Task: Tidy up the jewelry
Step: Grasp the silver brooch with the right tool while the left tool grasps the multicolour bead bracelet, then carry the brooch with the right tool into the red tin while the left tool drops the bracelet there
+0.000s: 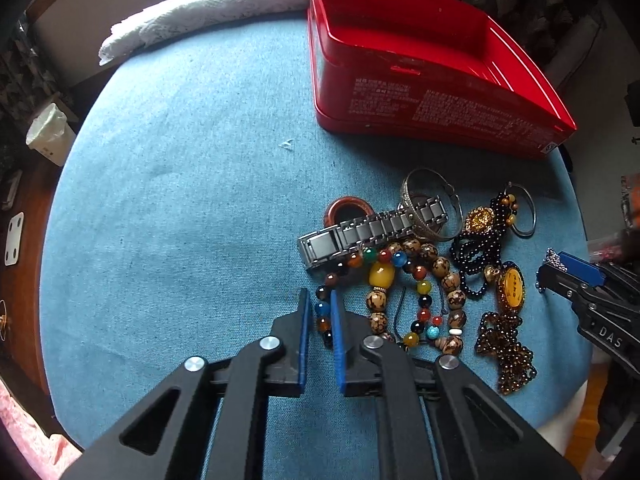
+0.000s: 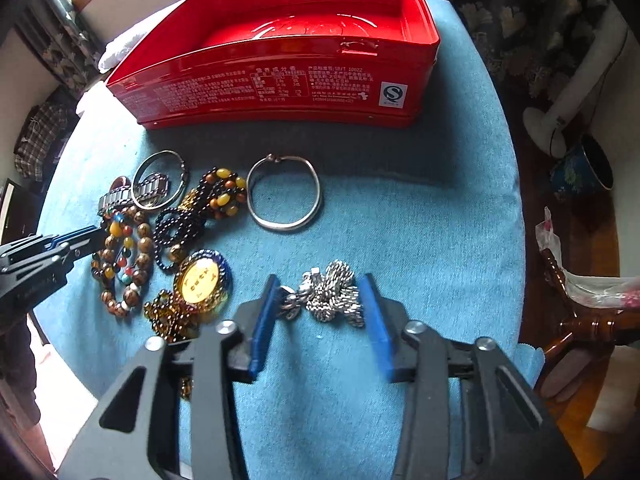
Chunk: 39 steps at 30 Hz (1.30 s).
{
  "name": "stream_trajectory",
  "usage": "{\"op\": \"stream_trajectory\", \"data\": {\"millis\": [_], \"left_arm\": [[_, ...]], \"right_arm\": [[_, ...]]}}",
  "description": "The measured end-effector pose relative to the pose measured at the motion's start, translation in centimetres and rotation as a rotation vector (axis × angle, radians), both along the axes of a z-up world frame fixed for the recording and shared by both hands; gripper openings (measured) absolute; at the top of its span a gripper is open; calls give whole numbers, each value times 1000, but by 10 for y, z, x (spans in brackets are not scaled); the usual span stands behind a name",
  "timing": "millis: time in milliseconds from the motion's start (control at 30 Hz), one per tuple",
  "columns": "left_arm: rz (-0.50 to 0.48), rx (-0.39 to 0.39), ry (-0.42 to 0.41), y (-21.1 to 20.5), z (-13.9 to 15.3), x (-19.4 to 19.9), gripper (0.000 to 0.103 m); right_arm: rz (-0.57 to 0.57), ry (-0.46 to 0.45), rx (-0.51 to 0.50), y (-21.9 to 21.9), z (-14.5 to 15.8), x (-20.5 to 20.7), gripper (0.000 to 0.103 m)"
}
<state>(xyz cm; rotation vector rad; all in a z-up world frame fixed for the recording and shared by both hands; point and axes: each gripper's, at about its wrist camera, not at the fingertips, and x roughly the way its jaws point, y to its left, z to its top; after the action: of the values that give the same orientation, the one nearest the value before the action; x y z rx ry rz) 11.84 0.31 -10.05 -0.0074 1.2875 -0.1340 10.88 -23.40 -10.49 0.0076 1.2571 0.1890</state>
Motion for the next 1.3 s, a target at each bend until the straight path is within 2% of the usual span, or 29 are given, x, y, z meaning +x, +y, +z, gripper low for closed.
{"op": "stream_trajectory", "data": {"millis": [167,333,533,700,900,1100,1300], "left_arm": [[15,-48,4,2,0,-5,8],[13,-72,-10,0,7,-15,8],[20,-81,13,-2,-4,-15,8],[31,-95,0,0,-3,-12,8],[21,-121,-72,20,31,-36,8],[3,-152,-138,16,62,-36,8],[-5,-168,-186,6,80,-29,8]], "right_arm": [[10,20,56,-4,3,-8,13],[11,33,44,-2,3,-15,12],[12,45,48,0,0,-16,15],[8,37,44,-3,1,-20,10],[1,-11,41,-7,25,-23,9],[14,-64,59,-7,52,-19,8],[27,-102,70,-9,73,-10,8]]}}
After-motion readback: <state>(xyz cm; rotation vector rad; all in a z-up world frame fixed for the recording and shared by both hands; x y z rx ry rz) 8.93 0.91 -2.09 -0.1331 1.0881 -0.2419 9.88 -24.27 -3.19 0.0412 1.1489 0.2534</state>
